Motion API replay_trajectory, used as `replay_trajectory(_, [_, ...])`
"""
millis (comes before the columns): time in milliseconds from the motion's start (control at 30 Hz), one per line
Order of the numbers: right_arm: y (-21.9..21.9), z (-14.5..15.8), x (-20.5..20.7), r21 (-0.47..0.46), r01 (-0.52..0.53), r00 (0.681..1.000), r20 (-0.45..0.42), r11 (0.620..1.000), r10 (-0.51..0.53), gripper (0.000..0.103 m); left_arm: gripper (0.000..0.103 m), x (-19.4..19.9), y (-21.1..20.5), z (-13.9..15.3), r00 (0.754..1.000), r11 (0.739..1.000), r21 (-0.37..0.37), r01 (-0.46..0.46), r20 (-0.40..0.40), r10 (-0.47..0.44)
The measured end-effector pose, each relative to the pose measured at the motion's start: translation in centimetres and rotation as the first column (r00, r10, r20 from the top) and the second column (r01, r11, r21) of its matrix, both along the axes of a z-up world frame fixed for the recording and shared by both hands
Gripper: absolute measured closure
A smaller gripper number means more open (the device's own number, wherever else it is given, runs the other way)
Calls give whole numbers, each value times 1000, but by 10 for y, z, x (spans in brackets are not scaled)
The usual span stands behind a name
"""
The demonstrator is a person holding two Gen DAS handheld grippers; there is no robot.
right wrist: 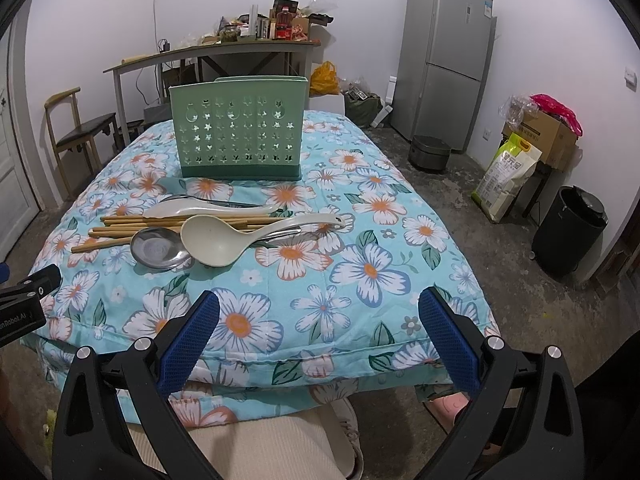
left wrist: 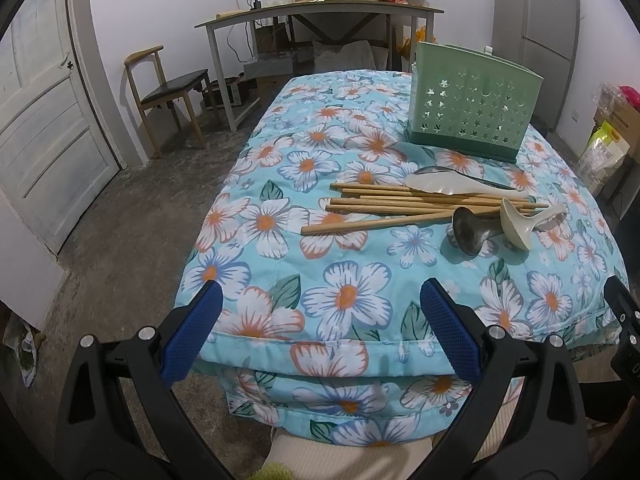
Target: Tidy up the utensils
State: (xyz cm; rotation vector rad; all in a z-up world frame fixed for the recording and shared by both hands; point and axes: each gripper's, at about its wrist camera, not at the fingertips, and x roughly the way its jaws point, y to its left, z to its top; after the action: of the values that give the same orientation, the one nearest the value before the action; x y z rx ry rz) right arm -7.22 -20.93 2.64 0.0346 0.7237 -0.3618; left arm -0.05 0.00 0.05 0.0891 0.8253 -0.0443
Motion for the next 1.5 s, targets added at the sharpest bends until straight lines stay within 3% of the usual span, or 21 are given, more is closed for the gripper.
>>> replay_trajectory(633, [1,0,0,-4,0,1000,1,1000,0,6,7,-1,0,1,1000,1000,-2,2,6,-2])
replay_trajectory(800, [2,0,3,-5,-1,1000,3,1000,1,6,7,0,9,13,1000,1000,2,-1,16,1])
replay_trajectory(1000, [4,2,-3,4,-18,1000,20,1000,18,6,7,2,4,4,1000,1000,7,29,0,-29])
replay_trajectory(1300, [-1,3,-1,-2,-32,996,80,999,32,6,7,20,-13,-8,984,982,-96,165,-52,-170])
replay_trajectory(1500, [-9,-5,8,13,-116,985,127,993,114,6,7,41,-17,-12,953,907,-319,276,-28,-300])
